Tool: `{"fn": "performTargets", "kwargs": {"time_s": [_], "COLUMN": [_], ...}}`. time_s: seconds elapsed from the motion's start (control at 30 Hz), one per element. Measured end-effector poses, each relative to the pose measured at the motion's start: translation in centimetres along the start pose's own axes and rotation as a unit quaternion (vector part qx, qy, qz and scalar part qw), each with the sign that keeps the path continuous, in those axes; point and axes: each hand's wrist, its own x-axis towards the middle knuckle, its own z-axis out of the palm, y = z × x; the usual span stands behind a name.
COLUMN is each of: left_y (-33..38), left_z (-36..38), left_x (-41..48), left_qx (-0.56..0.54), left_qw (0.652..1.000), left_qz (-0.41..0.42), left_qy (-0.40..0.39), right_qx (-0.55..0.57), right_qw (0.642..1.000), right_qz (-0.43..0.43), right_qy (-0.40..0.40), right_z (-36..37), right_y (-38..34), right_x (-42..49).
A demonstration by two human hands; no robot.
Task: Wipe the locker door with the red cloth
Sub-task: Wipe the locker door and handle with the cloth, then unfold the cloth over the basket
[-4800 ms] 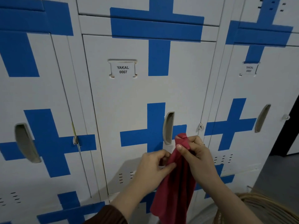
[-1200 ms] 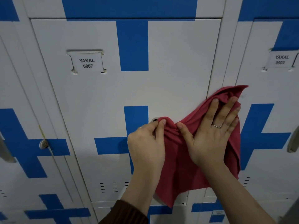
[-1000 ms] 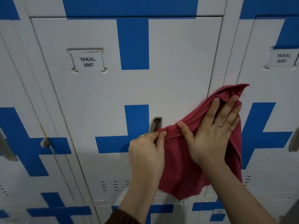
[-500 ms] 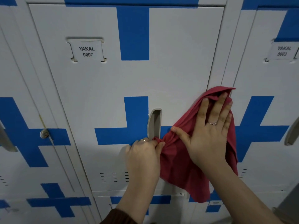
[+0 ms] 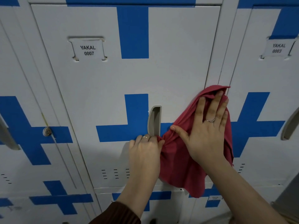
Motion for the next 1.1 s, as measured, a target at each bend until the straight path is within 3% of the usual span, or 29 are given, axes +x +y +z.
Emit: {"fn": "performTargets", "kwargs": {"time_s": [0.23, 0.4, 0.47, 0.57, 0.73, 0.9, 1.0, 1.1], "left_y": [-0.4, -1.0, -1.2, -1.2, -2.2, -2.6, -2.3, -2.1], "left_z": [0.6, 0.8, 0.8, 0.5, -0.5, -1.5, -2.1, -3.1], "left_x": [-0.1, -1.5, -2.6, -3.7, -4.0, -4.8, -4.9, -4.9], "left_qx": [-0.038, -0.135, -0.193, -0.306, -0.447, -0.554, -0.564, -0.559], "left_qw": [0.999, 0.99, 0.981, 0.95, 0.884, 0.79, 0.77, 0.759], "left_qz": [0.01, 0.005, 0.001, -0.055, -0.096, -0.13, -0.096, -0.063], "left_qy": [0.024, 0.045, 0.032, -0.022, -0.101, -0.228, -0.282, -0.329], "right_qx": [0.02, 0.092, 0.136, 0.189, 0.148, 0.251, 0.279, 0.27], "right_qw": [0.999, 0.979, 0.97, 0.966, 0.969, 0.95, 0.923, 0.912], "right_qz": [-0.02, -0.076, -0.105, -0.127, -0.186, -0.095, -0.066, -0.036], "right_qy": [0.027, 0.162, 0.174, 0.121, 0.062, -0.161, -0.258, -0.306], "right_z": [0.2, 1.4, 1.7, 1.0, -1.2, -4.6, -6.8, -9.3], "right_y": [0.2, 0.9, 1.0, 1.2, 2.5, 4.7, 6.7, 8.0], "right_x": [0.0, -1.1, -1.4, -1.6, -2.5, -3.8, -4.6, -5.8]}}
